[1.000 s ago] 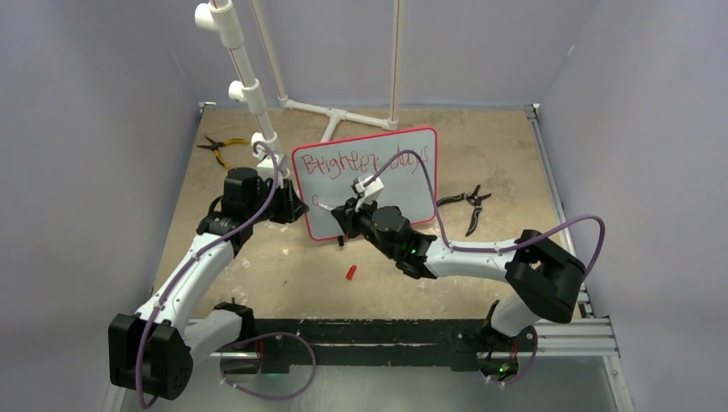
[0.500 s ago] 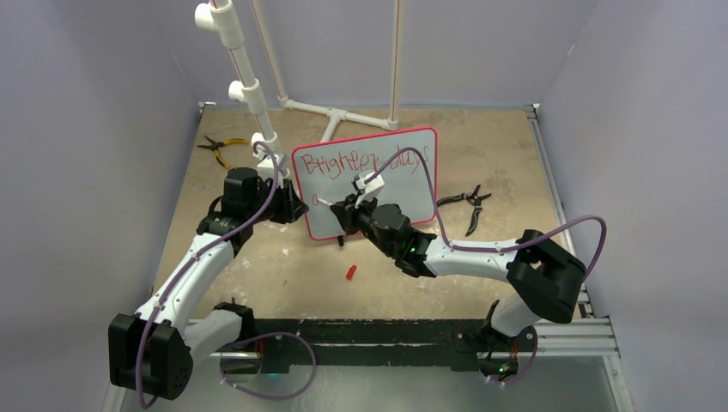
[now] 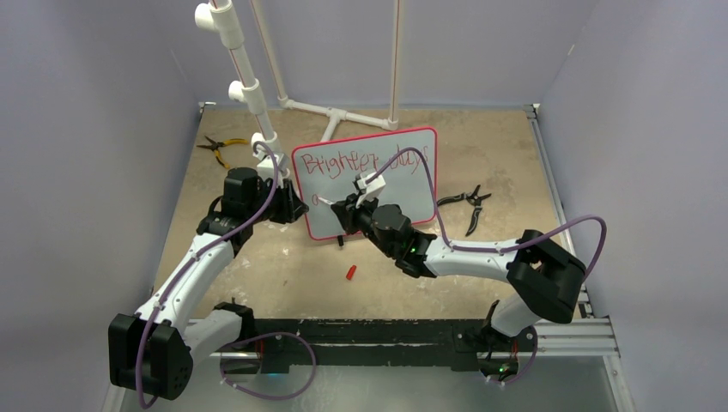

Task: Write a sentence on the whiteboard

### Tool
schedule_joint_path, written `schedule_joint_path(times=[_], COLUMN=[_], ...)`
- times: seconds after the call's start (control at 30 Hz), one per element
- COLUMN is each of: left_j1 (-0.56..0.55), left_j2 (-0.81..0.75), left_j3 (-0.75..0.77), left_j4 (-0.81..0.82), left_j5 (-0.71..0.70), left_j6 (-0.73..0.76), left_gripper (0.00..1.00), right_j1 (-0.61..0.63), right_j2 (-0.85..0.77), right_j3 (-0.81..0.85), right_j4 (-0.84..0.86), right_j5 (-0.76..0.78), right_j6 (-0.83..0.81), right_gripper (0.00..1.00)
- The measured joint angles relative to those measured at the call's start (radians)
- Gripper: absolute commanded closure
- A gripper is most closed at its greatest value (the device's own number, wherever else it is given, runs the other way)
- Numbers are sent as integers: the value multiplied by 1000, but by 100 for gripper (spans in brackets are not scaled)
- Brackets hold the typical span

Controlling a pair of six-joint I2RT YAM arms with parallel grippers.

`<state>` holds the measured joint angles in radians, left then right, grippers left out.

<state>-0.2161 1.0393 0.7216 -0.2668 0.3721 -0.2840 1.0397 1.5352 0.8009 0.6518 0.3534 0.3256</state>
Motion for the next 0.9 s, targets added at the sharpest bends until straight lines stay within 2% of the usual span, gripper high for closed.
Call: schedule_joint_path(times=[0.43, 0.9], left_j1=[0, 0], left_j2=[0, -1], left_j3=[0, 0], left_j4=[0, -1], left_j5=[0, 0], left_j6=[0, 0], left_gripper=[74, 74], right_j1=[0, -4], right_j2=[-5, -99], right_j3=[-33, -33], right_j4=[-9, 11], right_j5=[4, 45], right_j6=[25, 9], right_gripper=[100, 100])
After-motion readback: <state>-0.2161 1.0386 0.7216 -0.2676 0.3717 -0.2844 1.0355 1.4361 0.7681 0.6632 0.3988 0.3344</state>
